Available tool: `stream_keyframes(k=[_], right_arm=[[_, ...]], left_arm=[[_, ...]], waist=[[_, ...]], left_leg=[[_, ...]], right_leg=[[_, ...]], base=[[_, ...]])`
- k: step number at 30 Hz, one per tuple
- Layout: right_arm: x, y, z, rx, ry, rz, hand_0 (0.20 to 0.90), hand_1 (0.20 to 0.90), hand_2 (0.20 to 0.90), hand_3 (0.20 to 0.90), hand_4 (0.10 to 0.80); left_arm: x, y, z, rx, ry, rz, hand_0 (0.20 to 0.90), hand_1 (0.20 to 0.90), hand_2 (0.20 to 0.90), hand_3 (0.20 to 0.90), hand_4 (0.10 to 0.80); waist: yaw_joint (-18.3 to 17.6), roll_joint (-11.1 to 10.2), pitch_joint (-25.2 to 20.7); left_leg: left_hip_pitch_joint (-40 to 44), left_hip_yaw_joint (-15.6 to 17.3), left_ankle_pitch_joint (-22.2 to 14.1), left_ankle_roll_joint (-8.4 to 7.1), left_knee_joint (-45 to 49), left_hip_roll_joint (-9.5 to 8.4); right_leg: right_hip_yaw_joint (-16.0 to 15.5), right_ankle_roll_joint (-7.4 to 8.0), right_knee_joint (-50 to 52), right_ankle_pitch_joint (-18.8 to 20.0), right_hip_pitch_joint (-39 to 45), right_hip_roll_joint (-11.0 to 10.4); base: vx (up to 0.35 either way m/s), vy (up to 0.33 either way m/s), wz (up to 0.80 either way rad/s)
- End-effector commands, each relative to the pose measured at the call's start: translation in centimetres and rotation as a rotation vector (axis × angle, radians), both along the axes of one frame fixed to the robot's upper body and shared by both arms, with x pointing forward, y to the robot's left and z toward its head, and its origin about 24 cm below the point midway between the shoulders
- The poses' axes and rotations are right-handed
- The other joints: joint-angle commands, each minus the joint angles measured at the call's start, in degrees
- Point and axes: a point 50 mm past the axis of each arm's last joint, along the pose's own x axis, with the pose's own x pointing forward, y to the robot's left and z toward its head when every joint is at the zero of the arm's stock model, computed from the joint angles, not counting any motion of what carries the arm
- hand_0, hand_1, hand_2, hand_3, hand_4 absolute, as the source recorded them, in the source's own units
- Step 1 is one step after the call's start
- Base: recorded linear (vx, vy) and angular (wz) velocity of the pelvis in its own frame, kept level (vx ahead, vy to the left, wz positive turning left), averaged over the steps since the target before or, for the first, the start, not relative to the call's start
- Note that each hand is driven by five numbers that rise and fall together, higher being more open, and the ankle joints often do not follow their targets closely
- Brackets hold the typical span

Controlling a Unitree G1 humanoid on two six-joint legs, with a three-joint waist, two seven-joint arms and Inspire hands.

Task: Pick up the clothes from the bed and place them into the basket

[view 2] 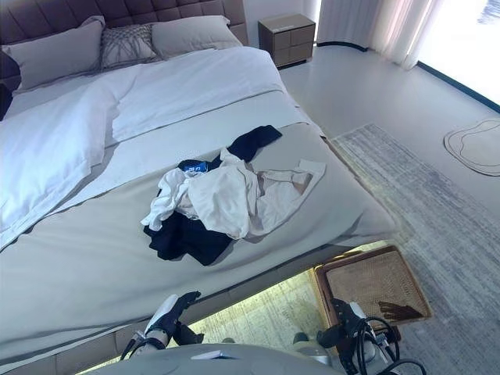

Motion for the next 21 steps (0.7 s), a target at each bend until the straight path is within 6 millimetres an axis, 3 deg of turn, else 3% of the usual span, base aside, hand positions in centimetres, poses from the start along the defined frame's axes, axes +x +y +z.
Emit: stream_keyframes(k=[1, 14, 21], right_arm=[[1.3, 1.5, 0.0, 0.025, -0.028, 0.041, 0.900, 0.900, 0.900, 0.900, 0.800], [2.3, 0.6, 0.5, -0.034, -0.087, 0.031, 0.900, 0.900, 0.900, 0.900, 0.800], [7.9, -0.5, 4.3, -0.116, -0.382, 0.119, 0.900, 0.900, 0.900, 0.900, 0.800]], left_arm=[[2.8, 0.8, 1.0, 0.030, -0.090, 0.004, 0.900, 0.900, 0.900, 0.900, 0.800], [3.1, 1.1, 1.0, 0.053, -0.102, 0.042, 0.900, 0.900, 0.900, 0.900, 0.800], [4.8, 4.8, 3.5, 0.212, -0.308, 0.135, 0.900, 0.900, 0.900, 0.900, 0.800]], waist=[[1.1, -1.9, 1.0], [1.4, -1.7, 1.7], [2.8, -2.2, 1.7]], left_leg=[[-1.2, -0.5, -7.8, 1.66, 4.8, -3.03], [-1.8, -1.1, -7.4, 1.48, 5.0, -2.90], [-2.0, -2.1, -7.1, 1.09, 5.2, -2.88]], right_leg=[[0.0, 1.29, 6.8, -5.1, -1.5, 0.7], [-0.3, 0.76, 6.8, -5.2, -1.7, 0.8], [-1.0, 0.47, 6.7, -5.4, -1.1, 0.8]], base=[[0.000, 0.000, 0.00], [0.000, -0.002, 0.00], [0.009, -0.033, 0.07]])
